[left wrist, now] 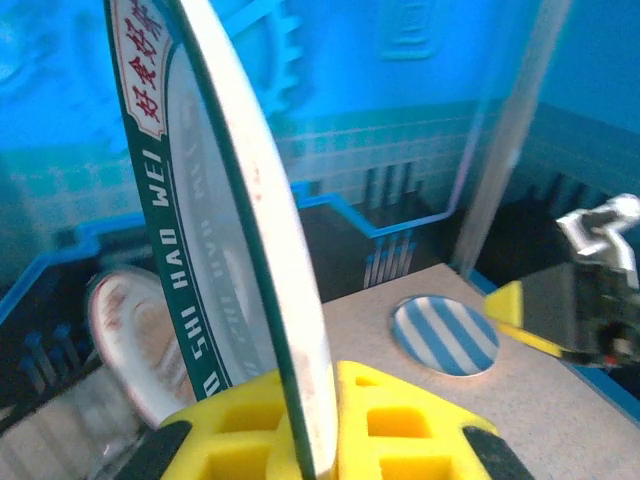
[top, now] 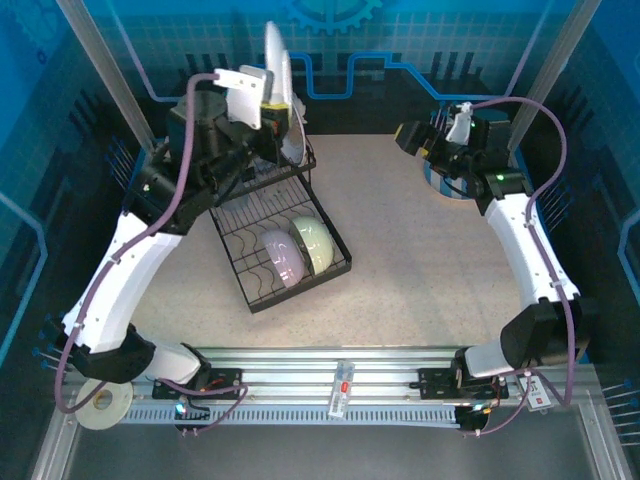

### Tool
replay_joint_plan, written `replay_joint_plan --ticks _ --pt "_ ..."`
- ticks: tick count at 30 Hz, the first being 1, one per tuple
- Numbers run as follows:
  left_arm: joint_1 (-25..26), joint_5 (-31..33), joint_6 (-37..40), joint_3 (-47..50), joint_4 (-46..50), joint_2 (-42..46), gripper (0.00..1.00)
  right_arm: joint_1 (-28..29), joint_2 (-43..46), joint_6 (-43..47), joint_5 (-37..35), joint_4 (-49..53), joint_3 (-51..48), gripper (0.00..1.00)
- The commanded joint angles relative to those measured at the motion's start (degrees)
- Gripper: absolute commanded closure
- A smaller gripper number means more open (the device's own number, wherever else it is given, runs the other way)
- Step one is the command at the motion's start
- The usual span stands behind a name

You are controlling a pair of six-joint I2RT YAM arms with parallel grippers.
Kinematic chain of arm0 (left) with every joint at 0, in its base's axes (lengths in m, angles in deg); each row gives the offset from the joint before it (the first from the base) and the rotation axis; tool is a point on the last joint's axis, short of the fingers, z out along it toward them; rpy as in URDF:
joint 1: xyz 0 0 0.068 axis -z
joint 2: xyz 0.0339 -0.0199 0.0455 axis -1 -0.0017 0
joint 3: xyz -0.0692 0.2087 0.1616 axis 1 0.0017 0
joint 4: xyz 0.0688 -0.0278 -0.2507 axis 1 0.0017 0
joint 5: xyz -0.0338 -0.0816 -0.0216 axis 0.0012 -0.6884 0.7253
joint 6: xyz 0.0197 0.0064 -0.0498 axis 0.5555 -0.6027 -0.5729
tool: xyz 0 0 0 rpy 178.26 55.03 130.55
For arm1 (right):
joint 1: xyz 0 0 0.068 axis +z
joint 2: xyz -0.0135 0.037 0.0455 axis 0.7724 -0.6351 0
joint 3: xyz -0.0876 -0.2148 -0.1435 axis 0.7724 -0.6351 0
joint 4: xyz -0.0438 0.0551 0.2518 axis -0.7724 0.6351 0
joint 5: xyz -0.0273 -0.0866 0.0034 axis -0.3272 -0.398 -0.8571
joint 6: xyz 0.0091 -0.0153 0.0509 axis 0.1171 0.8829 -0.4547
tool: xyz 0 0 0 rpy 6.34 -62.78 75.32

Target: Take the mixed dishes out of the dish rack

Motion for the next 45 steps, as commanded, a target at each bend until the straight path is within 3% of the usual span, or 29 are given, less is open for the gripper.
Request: replay_joint_plan --ticks 1,9,13,26,32,36,45 --pt "4.7 -2.7 14.3 -3.1 -8.3 -2.2 1.0 -1.5 3.3 -2.8 0.2 -1.8 -2.9 0.0" --pt "17.1 -3.1 33.5 -4.4 -11.1 -10.4 1.0 -5.7 10.4 -7.4 -4.3 -1.0 -10.9 0.0" --pt "19.5 -0.4 38.8 -2.2 -12.9 -14.0 1.0 -8.5 13.1 -12.8 -3.0 -3.1 -18.6 0.0" --pt "20.6 12.3 51.1 17.2 -28.1 -16.2 1.0 -16.0 22.9 -21.1 -3.5 -5.4 -32.9 0.0" --pt "20.7 17.9 56.7 23.9 -31.5 -16.5 1.0 -16.6 23.5 -20.8 -3.5 -6.5 -32.2 0.0" --pt "21.0 20.8 61.7 28.5 -34.4 -16.4 1.0 -15.6 23.1 -21.6 -2.4 -9.8 -32.1 0.0" --pt "21.5 22.0 64.4 32.7 -36.1 -16.4 1.0 -8.2 20.0 -17.2 -1.8 -12.3 -26.9 0.01"
